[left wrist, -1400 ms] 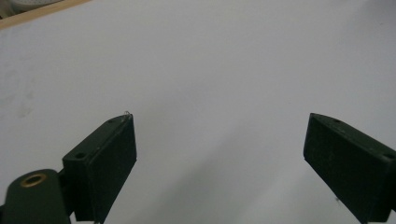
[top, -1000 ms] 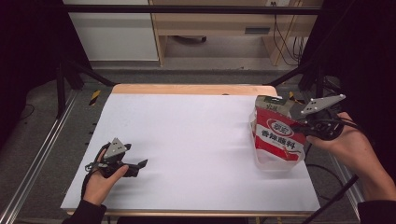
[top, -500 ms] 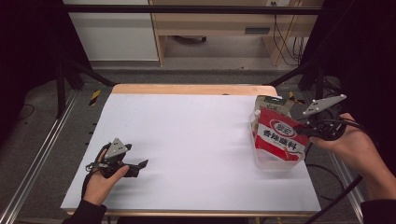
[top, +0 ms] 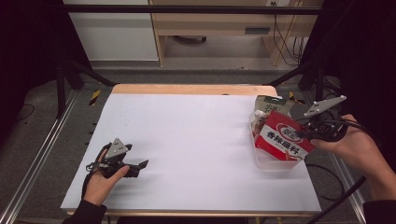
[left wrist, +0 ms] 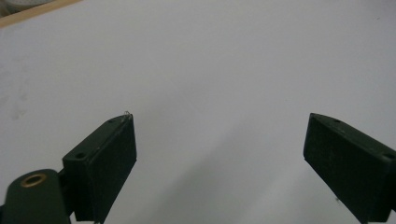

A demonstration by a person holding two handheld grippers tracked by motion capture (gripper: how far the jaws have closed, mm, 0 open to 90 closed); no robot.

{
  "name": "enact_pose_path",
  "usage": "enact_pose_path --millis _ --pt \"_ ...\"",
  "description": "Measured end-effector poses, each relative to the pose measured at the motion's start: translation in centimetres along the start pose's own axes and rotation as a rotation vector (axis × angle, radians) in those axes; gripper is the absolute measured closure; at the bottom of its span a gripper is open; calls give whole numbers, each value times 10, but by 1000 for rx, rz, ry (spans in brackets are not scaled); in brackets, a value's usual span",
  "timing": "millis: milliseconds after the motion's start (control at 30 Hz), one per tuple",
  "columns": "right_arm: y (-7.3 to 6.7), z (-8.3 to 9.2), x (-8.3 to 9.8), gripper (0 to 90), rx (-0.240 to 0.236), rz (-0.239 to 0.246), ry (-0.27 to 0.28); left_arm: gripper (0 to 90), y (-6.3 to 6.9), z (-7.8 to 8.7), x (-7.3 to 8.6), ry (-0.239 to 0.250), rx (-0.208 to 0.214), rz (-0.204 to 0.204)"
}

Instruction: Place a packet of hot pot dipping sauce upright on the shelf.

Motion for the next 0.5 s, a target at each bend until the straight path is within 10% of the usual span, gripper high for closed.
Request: enact_pose_path --millis 500 --pt "-1 -1 -32 315 104 -8 105 95 0 -1 1 -6 4 -4"
Point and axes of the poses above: each handheld gripper's, and its own axes: z roughly backward along the jaws, x roughly out of its underside, y roughly to its right, the point moved 4 cm from there along -z, roughly forward along the jaws, and after that the axes turned 7 degrees about z, right-handed, at the moved point
